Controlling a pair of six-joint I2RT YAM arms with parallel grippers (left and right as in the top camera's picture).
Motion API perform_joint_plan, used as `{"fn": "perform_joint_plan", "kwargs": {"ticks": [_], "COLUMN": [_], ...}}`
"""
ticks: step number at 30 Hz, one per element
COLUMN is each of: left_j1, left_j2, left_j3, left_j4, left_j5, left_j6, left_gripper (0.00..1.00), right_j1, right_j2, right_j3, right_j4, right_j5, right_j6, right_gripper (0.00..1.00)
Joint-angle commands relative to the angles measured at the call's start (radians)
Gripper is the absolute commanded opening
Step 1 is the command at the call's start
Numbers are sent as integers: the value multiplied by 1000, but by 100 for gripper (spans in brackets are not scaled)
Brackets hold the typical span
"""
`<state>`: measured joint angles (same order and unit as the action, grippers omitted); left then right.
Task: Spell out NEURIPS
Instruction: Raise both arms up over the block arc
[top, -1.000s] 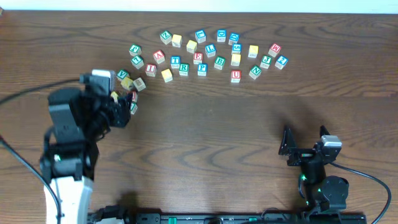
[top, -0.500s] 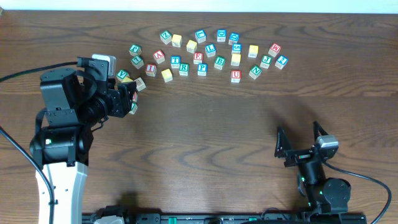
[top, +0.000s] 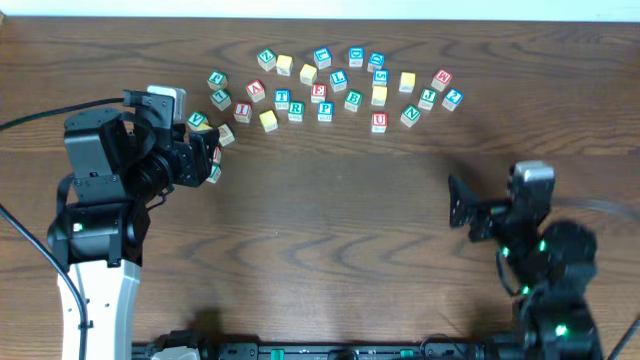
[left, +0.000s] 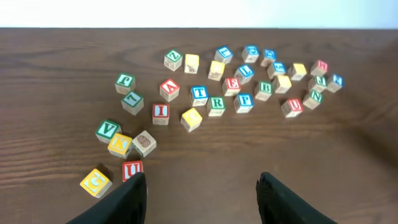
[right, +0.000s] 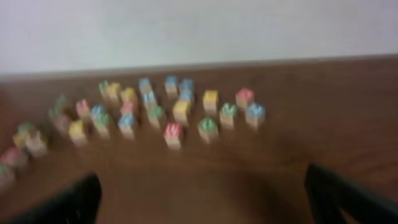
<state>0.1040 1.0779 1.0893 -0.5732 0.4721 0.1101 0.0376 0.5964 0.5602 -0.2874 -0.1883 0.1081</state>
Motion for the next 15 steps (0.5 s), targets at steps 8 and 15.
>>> {"fn": "perform_joint_plan", "kwargs": {"ticks": [8, 15], "left_j1": [4, 3], "left_j2": [6, 124], "left_j3": [39, 219], "left_j4": [24, -99], "left_j5": [-101, -113], "left_j6": [-124, -142], "left_gripper": [56, 56], "right_j1": [-6, 0], "right_j2": [474, 724], "right_j3": [542, 842], "right_j4": [-360, -575], "right_j5": [-92, -163], "right_j6": [-67, -73], "right_gripper": [99, 99]}}
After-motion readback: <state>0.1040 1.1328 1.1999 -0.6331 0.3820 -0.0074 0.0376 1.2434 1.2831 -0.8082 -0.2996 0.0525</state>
